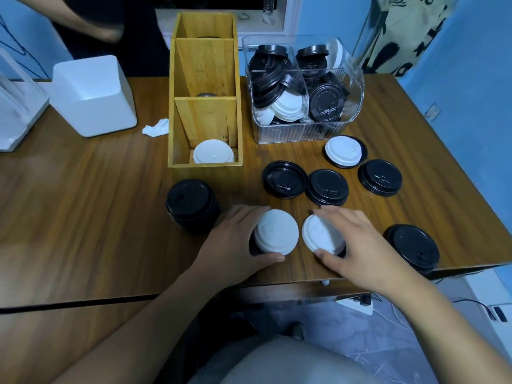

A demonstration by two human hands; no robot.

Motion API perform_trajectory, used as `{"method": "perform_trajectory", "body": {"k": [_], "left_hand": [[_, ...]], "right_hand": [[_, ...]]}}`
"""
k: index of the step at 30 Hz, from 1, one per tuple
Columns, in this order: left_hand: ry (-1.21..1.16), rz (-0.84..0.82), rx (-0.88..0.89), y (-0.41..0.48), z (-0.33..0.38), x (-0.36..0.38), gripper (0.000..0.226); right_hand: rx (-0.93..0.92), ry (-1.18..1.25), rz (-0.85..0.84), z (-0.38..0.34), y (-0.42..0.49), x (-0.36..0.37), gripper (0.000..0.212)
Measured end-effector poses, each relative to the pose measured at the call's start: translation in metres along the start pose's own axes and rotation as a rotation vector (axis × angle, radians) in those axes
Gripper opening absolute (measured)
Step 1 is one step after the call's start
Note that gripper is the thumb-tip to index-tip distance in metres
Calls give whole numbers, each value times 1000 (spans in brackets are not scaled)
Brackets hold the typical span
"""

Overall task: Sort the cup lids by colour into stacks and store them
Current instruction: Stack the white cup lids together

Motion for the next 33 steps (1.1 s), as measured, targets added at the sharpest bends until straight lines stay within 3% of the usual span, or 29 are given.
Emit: {"method": "perform_trajectory", "body": {"k": [4, 8, 14, 25, 33], "left_hand": [[-14, -36, -37, 0, 0, 0, 100], [-45, -60, -69, 2, 0, 0, 106], [-45, -53, -56, 3, -5, 5, 109], [-46, -26, -27, 2, -5, 8, 104], [-84, 40, 7, 3, -4, 7, 88]], "right_hand": [[-50, -13, 68, 2, 2, 3, 79], [-74, 193, 189, -12, 9, -6, 74], [-310, 121, -38, -36, 38, 26, 72], [-299, 183, -42, -26, 41, 38, 58], [-250, -58, -87, -45, 49, 25, 61]]}}
Point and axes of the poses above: each hand's wrist, its own y-axis towards the middle knuckle, its own x-axis out of the palm, z = x × y, the point moved 1 cm from there along y, towards the middle knuckle, and after that the axes turned 14 degrees about y, right-handed, at the moved point
